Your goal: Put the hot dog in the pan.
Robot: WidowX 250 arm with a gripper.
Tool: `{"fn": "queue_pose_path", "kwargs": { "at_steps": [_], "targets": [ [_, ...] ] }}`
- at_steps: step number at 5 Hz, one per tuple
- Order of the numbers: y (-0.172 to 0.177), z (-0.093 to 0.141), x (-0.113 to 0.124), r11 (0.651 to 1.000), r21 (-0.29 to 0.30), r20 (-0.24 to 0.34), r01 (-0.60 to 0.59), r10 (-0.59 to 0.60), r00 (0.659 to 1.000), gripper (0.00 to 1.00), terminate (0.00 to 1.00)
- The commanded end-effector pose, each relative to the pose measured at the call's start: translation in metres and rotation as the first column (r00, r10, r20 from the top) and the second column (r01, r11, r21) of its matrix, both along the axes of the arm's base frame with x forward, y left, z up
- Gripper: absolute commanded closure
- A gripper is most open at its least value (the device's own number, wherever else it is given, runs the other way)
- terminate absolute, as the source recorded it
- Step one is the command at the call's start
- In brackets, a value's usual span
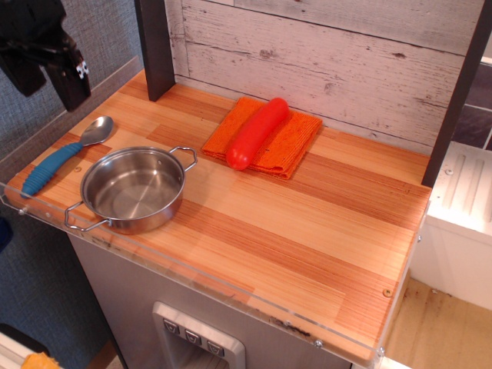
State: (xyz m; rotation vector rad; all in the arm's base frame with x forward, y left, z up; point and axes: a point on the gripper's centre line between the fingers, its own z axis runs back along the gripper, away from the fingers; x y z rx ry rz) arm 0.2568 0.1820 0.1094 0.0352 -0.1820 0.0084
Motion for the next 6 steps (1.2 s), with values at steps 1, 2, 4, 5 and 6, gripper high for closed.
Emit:
{"fn": "queue_pose_path", "kwargs": {
  "at_steps": [1,2,4,5,6],
  "targets": [
    [-0.058,-0.016,0.048,1.000,-0.013,0.045,-0.008,0.009,0.999,0.00,0.00],
    [-0.082,-0.024,0.080,0.999,-0.018,0.053,-0.046,0.047,0.998,0.00,0.00],
    [-0.101,-0.039,0.109,0.995,-0.031,0.050,-0.091,0.092,0.995,0.00,0.00],
    [-0.110,-0.045,0.116,0.997,-0.016,0.041,-0.074,0.075,0.996,0.00,0.00],
    [-0.118,-0.055,0.117,0.998,-0.009,0.030,-0.055,0.055,0.998,0.00,0.00]
  ]
}}
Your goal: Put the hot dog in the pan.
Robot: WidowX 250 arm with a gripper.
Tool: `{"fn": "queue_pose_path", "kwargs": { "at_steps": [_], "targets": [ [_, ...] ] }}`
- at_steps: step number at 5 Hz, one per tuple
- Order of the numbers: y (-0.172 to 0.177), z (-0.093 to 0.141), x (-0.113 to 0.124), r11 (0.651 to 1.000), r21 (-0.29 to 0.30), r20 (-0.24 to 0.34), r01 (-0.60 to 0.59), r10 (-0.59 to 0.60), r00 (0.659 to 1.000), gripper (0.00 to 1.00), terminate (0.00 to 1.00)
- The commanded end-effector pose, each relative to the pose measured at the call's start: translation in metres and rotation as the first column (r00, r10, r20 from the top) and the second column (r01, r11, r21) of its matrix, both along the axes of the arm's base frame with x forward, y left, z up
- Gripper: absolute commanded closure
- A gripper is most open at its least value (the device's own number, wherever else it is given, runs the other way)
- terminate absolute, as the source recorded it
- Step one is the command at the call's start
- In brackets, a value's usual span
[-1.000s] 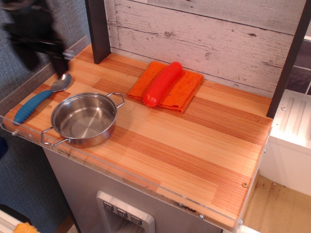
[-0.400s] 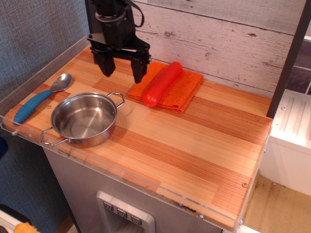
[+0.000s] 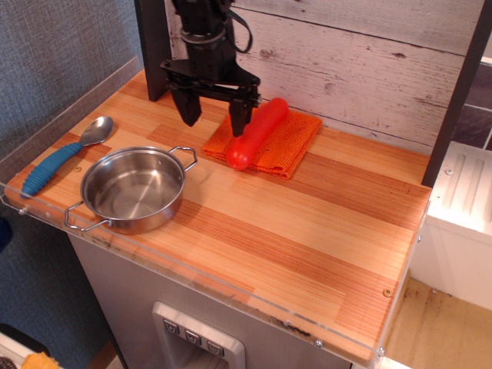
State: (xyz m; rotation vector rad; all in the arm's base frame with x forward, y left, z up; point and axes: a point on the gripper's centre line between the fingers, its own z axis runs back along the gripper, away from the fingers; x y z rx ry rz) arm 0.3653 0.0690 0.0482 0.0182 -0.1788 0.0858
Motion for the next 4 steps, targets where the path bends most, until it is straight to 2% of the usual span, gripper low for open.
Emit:
{"fn": "queue_pose_path", "kwargs": {
  "at_steps": [1,3,4],
  "targets": [
    [-0.012,0.002,0.010,0.998,0.027,0.027,0.051,-0.051,0.998,0.00,0.00],
    [-0.020,-0.011,0.014,0.997,0.032,-0.001,0.065,-0.065,0.998,0.00,0.00],
    [-0.020,-0.010,0.013,0.996,0.028,-0.013,0.081,-0.081,0.997,1.00,0.00]
  ]
}}
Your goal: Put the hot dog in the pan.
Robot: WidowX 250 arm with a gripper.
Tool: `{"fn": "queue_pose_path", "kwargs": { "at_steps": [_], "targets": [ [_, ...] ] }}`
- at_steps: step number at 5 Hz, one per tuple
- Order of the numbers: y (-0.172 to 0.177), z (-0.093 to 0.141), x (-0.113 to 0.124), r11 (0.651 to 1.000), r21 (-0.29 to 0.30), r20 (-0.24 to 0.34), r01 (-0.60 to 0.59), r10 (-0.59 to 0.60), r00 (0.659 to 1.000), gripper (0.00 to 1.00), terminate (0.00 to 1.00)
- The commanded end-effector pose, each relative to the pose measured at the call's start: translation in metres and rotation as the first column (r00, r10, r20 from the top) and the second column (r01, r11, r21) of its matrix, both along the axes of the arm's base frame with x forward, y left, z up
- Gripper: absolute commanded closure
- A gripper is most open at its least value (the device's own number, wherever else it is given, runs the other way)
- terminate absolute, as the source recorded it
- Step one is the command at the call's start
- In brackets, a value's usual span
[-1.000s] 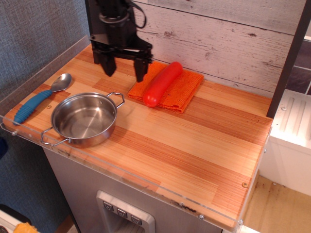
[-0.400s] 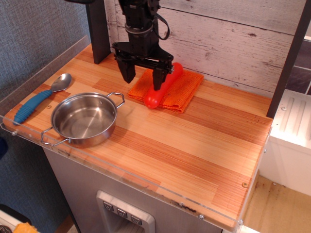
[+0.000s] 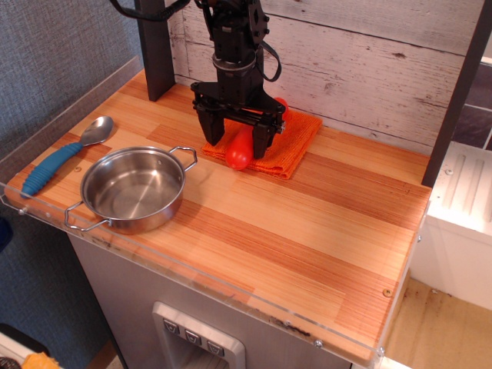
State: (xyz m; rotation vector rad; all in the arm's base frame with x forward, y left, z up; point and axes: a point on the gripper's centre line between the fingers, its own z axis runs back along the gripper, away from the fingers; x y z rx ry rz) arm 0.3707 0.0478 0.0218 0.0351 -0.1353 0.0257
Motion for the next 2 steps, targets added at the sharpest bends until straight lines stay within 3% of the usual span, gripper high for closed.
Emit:
{"fn": "queue_pose_path", "kwargs": {
  "at_steps": [1,2],
  "targets": [
    [0.0014,0.0159,0.0080,1.000,0.005,0.035,0.029,-0.029,0.999,1.00,0.00],
    [0.0007,0.0156,0.0084,1.000,-0.012,0.048,0.029,-0.029,0.998,1.00,0.00]
  ]
}}
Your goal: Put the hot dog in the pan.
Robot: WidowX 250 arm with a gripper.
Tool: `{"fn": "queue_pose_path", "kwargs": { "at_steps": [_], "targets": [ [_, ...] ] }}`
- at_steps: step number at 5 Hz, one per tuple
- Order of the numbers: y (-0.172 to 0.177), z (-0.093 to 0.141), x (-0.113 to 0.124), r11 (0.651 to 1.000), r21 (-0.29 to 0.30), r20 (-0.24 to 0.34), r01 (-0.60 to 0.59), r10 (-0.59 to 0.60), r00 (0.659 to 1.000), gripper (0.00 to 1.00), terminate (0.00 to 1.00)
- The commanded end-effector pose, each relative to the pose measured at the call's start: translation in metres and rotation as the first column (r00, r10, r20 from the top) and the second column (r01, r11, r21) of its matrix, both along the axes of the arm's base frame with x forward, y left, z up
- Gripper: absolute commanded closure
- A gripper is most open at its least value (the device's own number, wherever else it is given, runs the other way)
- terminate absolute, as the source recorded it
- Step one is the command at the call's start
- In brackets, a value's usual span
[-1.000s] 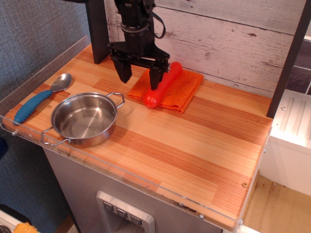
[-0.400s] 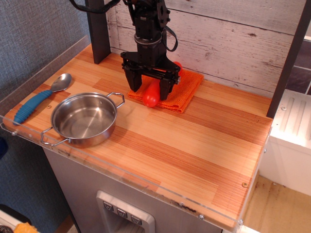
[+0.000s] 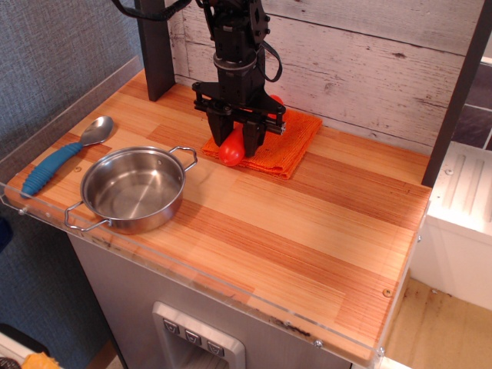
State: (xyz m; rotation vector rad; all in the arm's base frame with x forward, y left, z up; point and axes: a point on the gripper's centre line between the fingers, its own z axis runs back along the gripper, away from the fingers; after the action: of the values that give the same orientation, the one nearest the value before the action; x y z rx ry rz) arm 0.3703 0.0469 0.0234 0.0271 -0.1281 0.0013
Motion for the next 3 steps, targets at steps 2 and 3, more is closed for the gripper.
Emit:
{"fn": "queue_pose_path", "kwargs": {
  "at_steps": [2,3],
  "targets": [
    [0.046,0.063,-0.040,0.999,0.000,0.166,-0.041,0.040,0.985,1.00,0.00],
    [0.078,0.087,-0.073,0.998,0.017,0.151,-0.066,0.062,0.987,1.00,0.00]
  ]
}}
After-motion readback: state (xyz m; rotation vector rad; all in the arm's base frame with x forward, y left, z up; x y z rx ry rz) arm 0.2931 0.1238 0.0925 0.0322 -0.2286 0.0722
